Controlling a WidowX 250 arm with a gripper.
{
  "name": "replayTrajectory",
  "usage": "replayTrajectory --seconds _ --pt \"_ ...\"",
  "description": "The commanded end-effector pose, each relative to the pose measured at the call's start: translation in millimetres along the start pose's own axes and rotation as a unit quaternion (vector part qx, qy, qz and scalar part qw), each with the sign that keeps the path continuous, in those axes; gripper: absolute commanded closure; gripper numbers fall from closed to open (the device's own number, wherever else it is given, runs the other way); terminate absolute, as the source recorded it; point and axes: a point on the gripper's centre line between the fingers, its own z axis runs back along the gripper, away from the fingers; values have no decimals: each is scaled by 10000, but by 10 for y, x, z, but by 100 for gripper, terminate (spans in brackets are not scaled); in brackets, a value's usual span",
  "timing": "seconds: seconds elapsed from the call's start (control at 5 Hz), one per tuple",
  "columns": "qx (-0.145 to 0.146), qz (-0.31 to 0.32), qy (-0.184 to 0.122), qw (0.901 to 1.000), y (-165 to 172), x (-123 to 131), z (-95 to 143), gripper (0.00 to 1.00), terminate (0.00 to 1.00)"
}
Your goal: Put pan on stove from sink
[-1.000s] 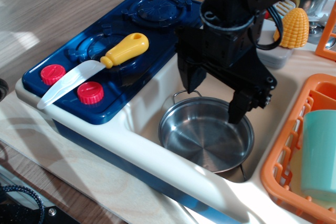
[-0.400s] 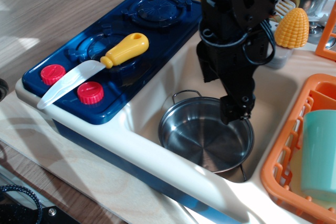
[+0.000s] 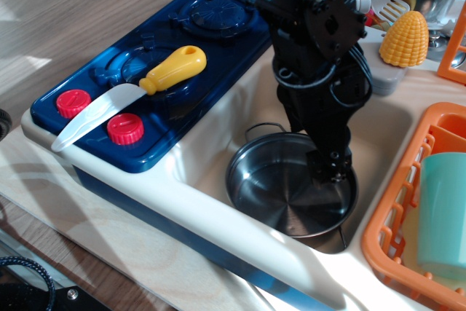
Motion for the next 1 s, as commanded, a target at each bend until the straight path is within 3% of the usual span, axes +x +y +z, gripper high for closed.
replayTrajectory --seconds 0.0,0.2,0.8 --pt "-57 159 -209 9996 -15 -25 -104 0 0" --pt "2 205 -134 9997 -12 -13 -37 100 0" --pt "131 190 413 9989 92 99 443 100 0"
